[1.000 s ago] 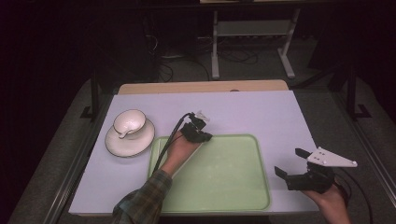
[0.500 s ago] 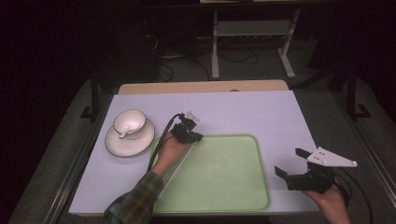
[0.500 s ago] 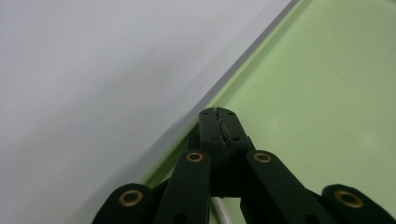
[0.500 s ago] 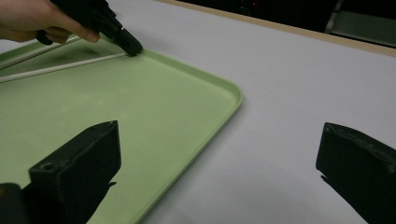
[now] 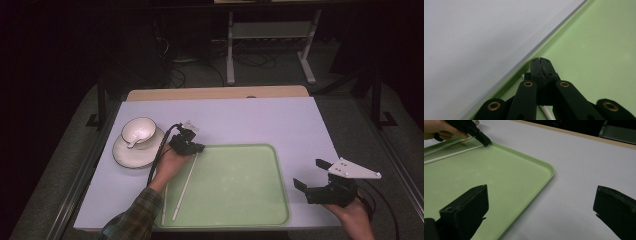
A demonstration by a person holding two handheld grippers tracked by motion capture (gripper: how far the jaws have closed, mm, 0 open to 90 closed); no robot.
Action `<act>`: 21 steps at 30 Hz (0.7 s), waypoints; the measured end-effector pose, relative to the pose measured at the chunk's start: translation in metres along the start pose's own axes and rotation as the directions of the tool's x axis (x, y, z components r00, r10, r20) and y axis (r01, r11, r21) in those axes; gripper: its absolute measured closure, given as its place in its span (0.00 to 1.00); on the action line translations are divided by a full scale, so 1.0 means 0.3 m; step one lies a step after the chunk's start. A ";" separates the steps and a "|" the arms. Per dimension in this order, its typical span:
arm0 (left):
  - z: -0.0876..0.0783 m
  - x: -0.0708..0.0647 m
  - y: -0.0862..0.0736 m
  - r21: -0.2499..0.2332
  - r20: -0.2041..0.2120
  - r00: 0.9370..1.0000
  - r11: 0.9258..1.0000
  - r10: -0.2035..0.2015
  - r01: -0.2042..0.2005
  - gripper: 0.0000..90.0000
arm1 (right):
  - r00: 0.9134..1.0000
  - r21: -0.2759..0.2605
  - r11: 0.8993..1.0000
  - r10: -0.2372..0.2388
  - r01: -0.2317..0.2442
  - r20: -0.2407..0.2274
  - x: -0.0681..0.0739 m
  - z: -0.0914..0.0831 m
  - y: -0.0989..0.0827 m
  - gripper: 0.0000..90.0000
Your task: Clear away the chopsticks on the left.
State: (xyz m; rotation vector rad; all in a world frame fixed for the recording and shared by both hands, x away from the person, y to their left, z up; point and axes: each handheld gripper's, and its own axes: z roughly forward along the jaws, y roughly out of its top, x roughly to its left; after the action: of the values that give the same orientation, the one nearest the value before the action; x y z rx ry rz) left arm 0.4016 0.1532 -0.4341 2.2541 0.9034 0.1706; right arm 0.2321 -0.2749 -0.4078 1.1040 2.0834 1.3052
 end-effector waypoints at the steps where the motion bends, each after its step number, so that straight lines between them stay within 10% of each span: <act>1: -0.009 -0.007 -0.004 -0.007 0.010 1.000 1.000 0.006 -0.006 1.00 | 1.000 0.000 1.000 0.001 -0.001 -0.001 0.001 0.000 0.000 0.00; 21: -0.165 -0.164 -0.231 -0.015 0.072 0.995 0.997 0.071 -0.071 1.00 | 1.000 0.016 1.000 -0.009 0.009 -0.001 0.009 0.006 -0.007 0.00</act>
State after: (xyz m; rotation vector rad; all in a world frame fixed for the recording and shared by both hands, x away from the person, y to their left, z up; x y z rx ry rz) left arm 0.3085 0.1846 -0.4356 2.2671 0.7825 0.1249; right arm 0.2310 -0.2723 -0.4105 1.0987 2.1006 1.2878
